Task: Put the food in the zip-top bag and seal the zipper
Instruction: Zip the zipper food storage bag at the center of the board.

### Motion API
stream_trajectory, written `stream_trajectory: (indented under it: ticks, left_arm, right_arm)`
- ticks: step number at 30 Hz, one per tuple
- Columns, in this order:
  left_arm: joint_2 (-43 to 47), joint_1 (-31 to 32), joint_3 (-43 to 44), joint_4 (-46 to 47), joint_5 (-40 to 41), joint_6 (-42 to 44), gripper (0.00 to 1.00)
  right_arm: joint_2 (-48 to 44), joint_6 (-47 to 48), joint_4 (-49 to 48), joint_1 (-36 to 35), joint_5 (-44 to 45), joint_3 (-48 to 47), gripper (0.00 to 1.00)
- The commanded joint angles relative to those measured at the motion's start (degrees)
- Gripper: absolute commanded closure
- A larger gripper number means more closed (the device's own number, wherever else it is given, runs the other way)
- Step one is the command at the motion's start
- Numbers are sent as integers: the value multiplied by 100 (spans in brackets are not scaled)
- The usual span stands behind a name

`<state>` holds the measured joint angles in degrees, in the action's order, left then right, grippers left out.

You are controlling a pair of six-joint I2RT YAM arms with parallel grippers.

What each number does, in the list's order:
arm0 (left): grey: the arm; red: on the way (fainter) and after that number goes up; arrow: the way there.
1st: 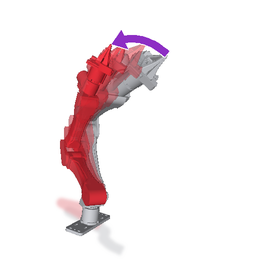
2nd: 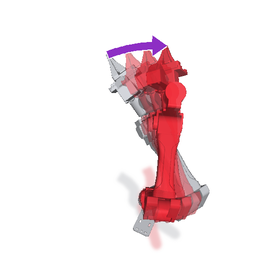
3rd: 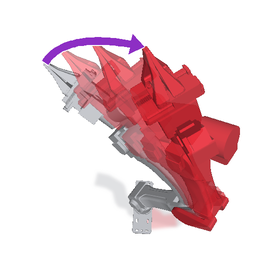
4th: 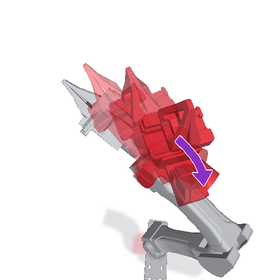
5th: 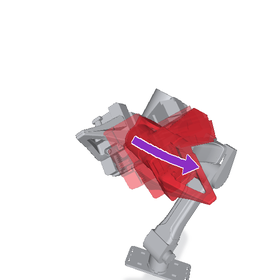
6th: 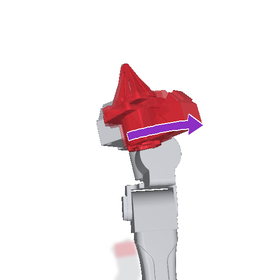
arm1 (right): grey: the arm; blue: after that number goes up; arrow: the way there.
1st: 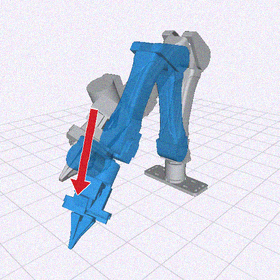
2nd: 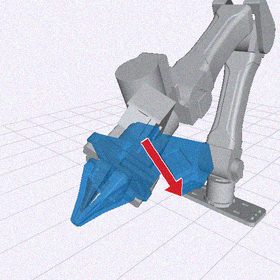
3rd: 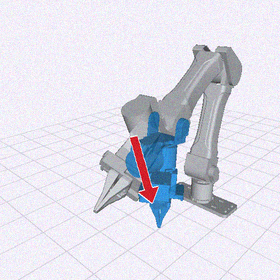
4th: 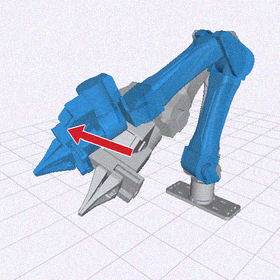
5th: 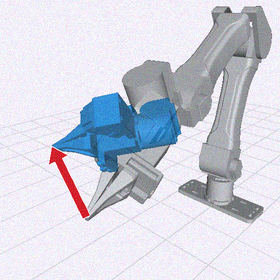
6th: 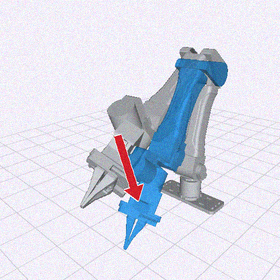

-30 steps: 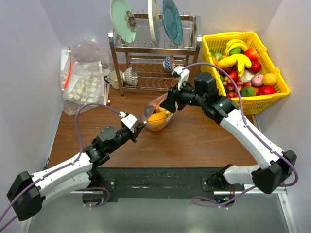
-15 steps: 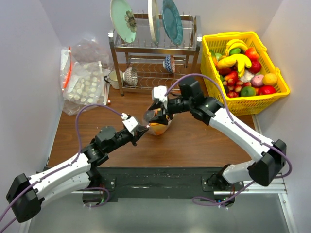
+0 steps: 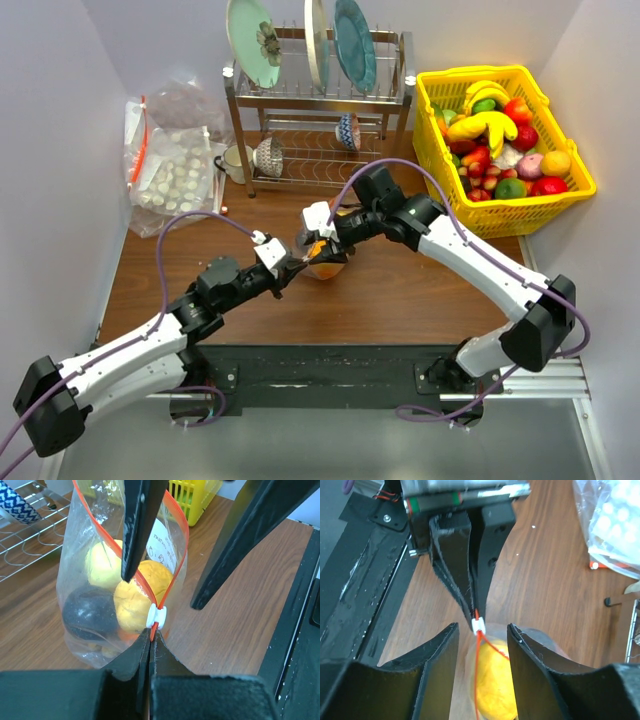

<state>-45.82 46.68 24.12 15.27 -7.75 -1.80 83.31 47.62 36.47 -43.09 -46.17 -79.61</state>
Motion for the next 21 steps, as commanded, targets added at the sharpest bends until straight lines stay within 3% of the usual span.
stream_trajectory:
  ticks: [1, 13, 16, 17, 20, 21]
  left_arm:
    - [135, 17, 163, 222, 124, 136, 100]
    - [161, 8, 146, 214, 142, 136, 100]
    - [179, 8, 137, 214, 142, 136, 100]
    - [188, 8, 137, 214, 142, 136, 100]
    - [240, 8, 128, 214, 203, 128, 100]
    - [258, 8, 111, 214, 299, 119, 100]
  right_arm:
    - [80, 222, 132, -50, -94, -177, 55]
    - [405, 187, 220, -208, 91, -388, 65]
    - [432, 222, 255, -217, 143, -406, 75]
    - [432, 239, 282, -226, 161, -423, 84]
    - [476, 353, 448, -226, 275, -511, 100]
    - [493, 441, 518, -226, 293, -537, 100]
